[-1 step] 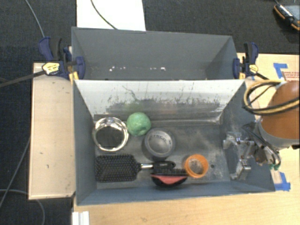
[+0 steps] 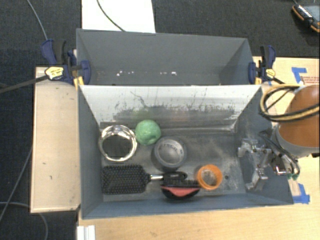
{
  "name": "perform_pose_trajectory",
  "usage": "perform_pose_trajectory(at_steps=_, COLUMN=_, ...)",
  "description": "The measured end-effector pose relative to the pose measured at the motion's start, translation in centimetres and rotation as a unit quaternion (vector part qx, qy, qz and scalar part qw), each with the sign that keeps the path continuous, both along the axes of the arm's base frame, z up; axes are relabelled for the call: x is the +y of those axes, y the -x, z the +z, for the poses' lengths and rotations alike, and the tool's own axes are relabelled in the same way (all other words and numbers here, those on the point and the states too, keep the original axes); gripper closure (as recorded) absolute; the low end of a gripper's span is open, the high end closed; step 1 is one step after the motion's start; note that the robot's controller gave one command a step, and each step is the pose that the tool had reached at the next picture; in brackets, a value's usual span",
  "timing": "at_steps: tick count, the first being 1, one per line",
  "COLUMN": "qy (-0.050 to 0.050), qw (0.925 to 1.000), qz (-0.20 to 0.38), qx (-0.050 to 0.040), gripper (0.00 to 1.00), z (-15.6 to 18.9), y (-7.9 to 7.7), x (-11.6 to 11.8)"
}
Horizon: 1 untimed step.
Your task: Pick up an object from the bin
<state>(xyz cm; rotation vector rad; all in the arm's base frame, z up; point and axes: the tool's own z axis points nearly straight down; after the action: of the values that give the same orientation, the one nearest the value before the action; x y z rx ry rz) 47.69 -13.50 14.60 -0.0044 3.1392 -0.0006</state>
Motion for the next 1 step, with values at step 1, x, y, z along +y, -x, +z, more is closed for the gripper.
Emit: perform_pose_trajectory(at_steps=1, qy=-0.001, qw=0.9991, qz=0.042, qx=0.0009, gripper=0.0, z=-2.38, y=-0.69, x=7.34)
